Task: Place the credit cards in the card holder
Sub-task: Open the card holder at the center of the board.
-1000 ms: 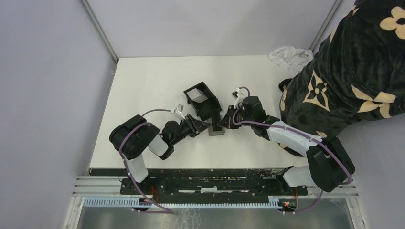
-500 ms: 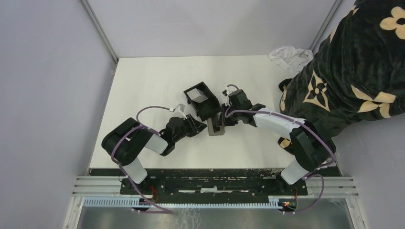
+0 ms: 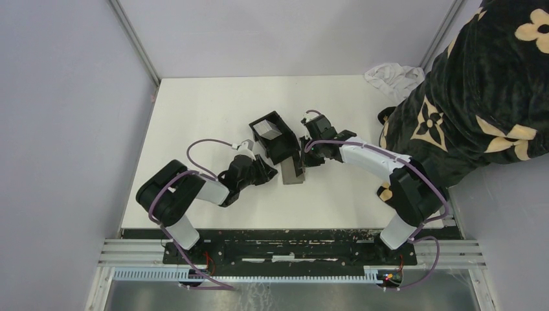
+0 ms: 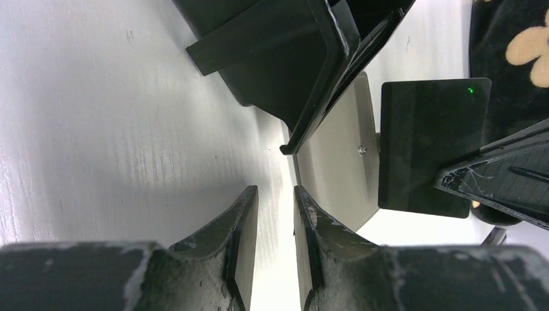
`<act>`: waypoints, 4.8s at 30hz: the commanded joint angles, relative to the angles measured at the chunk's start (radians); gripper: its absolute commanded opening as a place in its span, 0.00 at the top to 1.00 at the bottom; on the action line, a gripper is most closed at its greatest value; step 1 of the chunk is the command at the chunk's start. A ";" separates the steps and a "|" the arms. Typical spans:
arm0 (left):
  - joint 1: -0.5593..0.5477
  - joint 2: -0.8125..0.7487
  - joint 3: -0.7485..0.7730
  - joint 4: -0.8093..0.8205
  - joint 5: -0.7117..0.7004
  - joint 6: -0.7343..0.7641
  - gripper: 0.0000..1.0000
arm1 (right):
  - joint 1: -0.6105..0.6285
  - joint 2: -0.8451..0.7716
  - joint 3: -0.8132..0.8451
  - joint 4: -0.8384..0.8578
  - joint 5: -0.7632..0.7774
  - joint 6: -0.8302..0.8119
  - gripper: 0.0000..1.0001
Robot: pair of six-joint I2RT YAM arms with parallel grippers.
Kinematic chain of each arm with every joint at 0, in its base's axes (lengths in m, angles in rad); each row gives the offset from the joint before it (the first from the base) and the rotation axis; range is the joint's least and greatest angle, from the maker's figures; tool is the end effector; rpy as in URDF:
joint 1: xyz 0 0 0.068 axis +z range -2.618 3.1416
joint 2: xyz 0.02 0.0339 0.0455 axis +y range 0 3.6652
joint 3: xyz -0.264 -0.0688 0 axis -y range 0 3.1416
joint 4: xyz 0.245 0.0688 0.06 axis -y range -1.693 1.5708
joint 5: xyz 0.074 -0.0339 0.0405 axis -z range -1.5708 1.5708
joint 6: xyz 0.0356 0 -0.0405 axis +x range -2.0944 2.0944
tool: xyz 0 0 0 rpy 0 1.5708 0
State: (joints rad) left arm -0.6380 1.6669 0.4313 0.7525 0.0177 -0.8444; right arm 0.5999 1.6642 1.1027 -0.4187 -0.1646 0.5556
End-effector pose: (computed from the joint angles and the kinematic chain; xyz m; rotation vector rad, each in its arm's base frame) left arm 0.2243 -0.1671 0.1137 -0.2138 2.1782 -0.9078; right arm 0.2812 0.1994 0.2060 -0.1259 2.6632 0.6270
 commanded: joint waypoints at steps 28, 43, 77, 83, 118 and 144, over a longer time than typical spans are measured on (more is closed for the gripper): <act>0.002 0.062 0.095 -0.030 -0.005 0.091 0.70 | -0.149 0.058 -0.016 0.022 -0.114 -0.023 0.99; 0.003 0.102 0.113 -0.030 0.011 0.093 0.74 | -0.191 0.055 -0.104 0.178 -0.268 0.051 0.99; -0.004 0.118 0.094 -0.042 -0.004 0.091 0.80 | -0.207 -0.051 -0.186 0.234 -0.313 0.087 0.99; -0.005 0.122 0.095 -0.044 -0.002 0.091 0.81 | -0.208 -0.056 -0.182 0.217 -0.306 0.075 0.99; -0.011 0.137 0.102 -0.044 0.004 0.088 0.83 | -0.207 -0.010 -0.230 0.308 -0.337 0.115 0.99; -0.032 0.143 0.095 -0.042 0.002 0.082 0.87 | -0.204 -0.046 -0.252 0.349 -0.362 0.154 0.99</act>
State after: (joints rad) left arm -0.6502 1.7779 0.5285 0.7692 0.0254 -0.7986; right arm 0.3962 1.6539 0.8528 -0.1299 -0.4934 0.6903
